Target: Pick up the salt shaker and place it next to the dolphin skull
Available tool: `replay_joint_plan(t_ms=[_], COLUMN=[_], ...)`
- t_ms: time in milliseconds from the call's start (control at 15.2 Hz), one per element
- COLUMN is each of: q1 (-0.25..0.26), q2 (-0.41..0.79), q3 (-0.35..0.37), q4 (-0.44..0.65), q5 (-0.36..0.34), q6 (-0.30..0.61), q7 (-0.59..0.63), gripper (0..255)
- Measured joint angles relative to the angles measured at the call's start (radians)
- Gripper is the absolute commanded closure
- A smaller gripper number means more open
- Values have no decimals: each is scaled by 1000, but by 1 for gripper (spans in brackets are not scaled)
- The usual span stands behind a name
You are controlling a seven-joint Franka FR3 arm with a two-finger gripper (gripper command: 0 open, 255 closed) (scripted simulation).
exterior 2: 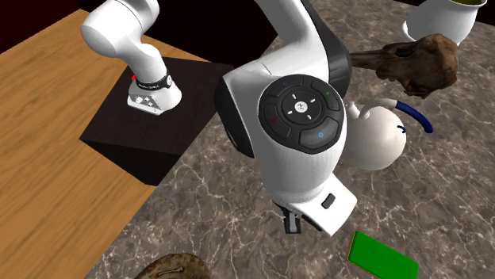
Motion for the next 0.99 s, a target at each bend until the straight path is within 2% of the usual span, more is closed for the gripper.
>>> replay_joint_plan(t_ms=[990], q1=[14], q2=[-73], q3=[-31], q4=[105], q5=[-68], q6=[-161], q7=[56], gripper=[255])
